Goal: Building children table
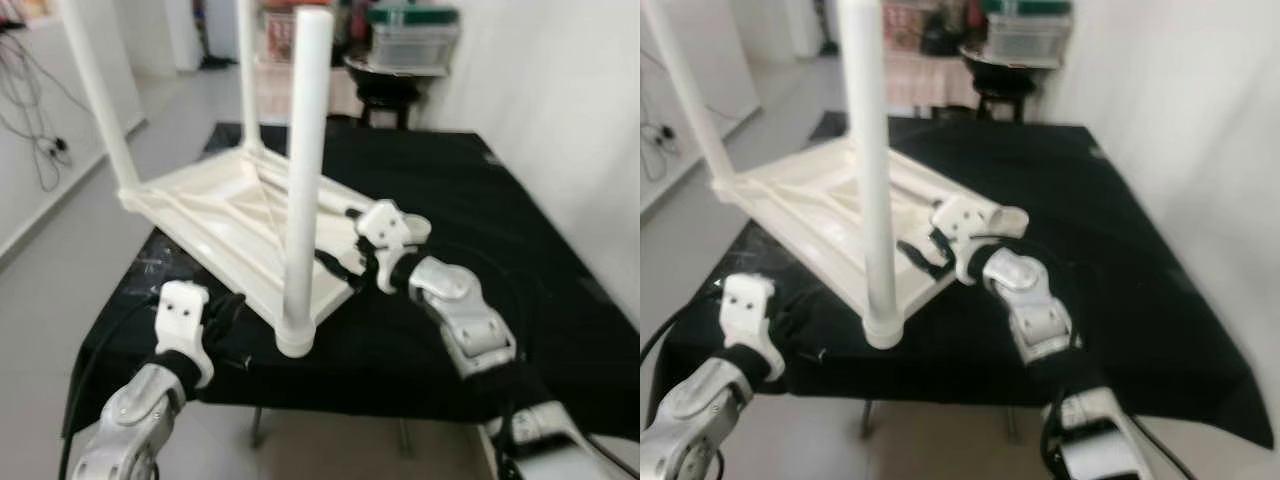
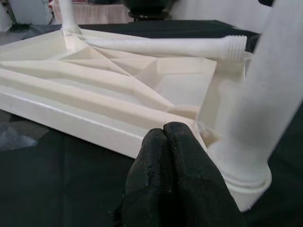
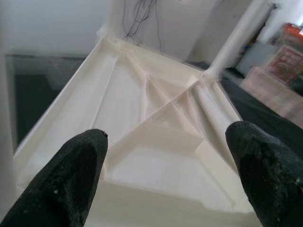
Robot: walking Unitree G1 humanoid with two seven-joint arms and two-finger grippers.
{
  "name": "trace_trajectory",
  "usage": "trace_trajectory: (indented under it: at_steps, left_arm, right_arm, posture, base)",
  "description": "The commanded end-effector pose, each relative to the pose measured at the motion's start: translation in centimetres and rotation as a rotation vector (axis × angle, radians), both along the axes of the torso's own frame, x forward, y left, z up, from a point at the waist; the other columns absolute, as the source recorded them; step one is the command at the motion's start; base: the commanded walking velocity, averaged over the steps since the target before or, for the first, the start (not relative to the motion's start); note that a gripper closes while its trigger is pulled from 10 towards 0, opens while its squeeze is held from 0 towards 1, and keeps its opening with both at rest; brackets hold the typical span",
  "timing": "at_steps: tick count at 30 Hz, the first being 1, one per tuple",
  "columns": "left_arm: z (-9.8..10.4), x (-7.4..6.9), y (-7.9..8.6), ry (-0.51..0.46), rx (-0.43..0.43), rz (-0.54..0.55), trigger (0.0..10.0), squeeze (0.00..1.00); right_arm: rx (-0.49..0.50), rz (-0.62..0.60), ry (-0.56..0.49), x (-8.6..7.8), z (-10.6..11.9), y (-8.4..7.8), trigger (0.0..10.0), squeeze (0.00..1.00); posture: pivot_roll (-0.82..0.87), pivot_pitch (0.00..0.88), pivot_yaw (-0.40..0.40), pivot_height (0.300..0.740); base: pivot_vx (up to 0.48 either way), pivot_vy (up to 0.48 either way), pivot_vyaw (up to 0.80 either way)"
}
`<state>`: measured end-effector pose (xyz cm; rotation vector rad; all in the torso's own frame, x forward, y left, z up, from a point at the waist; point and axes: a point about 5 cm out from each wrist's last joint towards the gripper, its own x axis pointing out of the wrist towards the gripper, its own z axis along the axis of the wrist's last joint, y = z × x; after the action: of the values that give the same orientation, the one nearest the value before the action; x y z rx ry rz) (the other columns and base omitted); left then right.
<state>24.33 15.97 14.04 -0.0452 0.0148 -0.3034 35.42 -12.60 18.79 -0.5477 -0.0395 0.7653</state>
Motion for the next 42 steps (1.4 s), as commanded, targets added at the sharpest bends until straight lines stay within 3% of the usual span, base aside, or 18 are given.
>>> trace_trajectory:
  at_steps: [1,2,3,4,9,12,20,21,25,29,36,37,42]
  left_arm:
    - [0.1,-0.2,-0.2,-0.005,0.010,-0.002,10.0,0.00]
    - [0.1,-0.2,-0.2,-0.005,0.010,-0.002,10.0,0.00]
    - [0.1,-0.3,-0.2,-0.005,0.010,-0.002,10.0,0.00]
    - [0.1,-0.3,-0.2,-0.005,0.010,-0.002,10.0,0.00]
    - [0.3,-0.7,-0.5,-0.008,0.005,0.008,10.0,0.00]
    - [0.3,-1.0,-0.6,-0.010,0.003,0.011,10.0,0.00]
    - [0.5,-2.0,-0.6,-0.009,0.008,0.014,10.0,0.00]
    - [0.6,-3.2,-0.8,0.008,0.011,0.006,10.0,0.00]
    - [0.6,-4.1,-0.8,0.023,0.011,0.001,10.0,0.00]
    - [0.7,-5.2,-1.0,0.050,0.010,-0.009,10.0,0.00]
    - [1.0,-6.4,-1.2,0.077,0.003,-0.013,10.0,0.00]
    - [1.1,-6.6,-1.3,0.079,0.001,-0.013,10.0,0.00]
    - [1.2,-6.8,-1.4,0.083,-0.004,-0.012,10.0,0.00]
  right_arm:
    - [-0.157,0.113,-0.044,0.3,0.8,0.4,10.0,0.00]
    - [-0.157,0.113,-0.044,0.3,0.8,0.4,10.0,0.00]
    - [-0.245,0.161,-0.040,0.5,0.8,0.6,10.0,0.00]
    - [-0.245,0.161,-0.040,0.5,0.8,0.6,10.0,0.00]
    - [-0.495,0.219,0.003,2.1,1.4,0.3,10.0,0.00]
    - [-0.551,0.161,0.014,2.9,1.4,0.3,10.0,0.00]
    - [-0.641,0.168,0.051,3.8,1.2,1.5,10.0,0.00]
    - [-0.781,0.244,0.111,3.6,0.3,2.2,10.0,0.00]
    - [-0.881,0.294,0.147,3.5,-0.2,2.2,10.0,0.00]
    - [-1.051,0.361,0.186,3.4,-0.2,1.5,10.0,0.00]
    - [-1.115,0.349,0.145,3.9,0.6,2.9,9.9,0.00]
    - [-1.133,0.345,0.131,4.0,0.7,3.3,0.4,0.00]
    - [-1.154,0.344,0.089,4.1,1.2,4.3,0.0,0.00]
  posture:
    - [-0.02,0.000,-0.031,0.740]
    - [-0.02,0.000,-0.031,0.740]
    - [-0.02,0.000,-0.031,0.740]
    - [-0.02,0.000,-0.031,0.740]
    - [-0.01,0.000,-0.051,0.740]
    - [0.00,0.000,-0.058,0.740]
    - [0.02,0.040,-0.068,0.740]
    - [0.04,0.084,-0.073,0.740]
    - [0.05,0.108,-0.076,0.740]
    - [0.06,0.141,-0.084,0.740]
    - [0.07,0.191,-0.103,0.740]
    - [0.07,0.198,-0.105,0.740]
    - [0.07,0.205,-0.113,0.740]
  base:
    - [0.000,0.000,0.00]
    - [0.000,0.000,0.00]
    - [0.000,0.000,0.00]
    - [0.000,0.000,0.00]
    - [0.000,0.000,0.00]
    - [0.000,0.000,0.00]
    - [0.000,0.000,0.00]
    - [0.000,0.000,0.00]
    - [0.000,0.000,0.00]
    - [0.000,0.000,0.00]
    - [0.000,0.000,0.00]
    - [0.000,0.000,0.00]
    - [0.000,0.000,0.00]
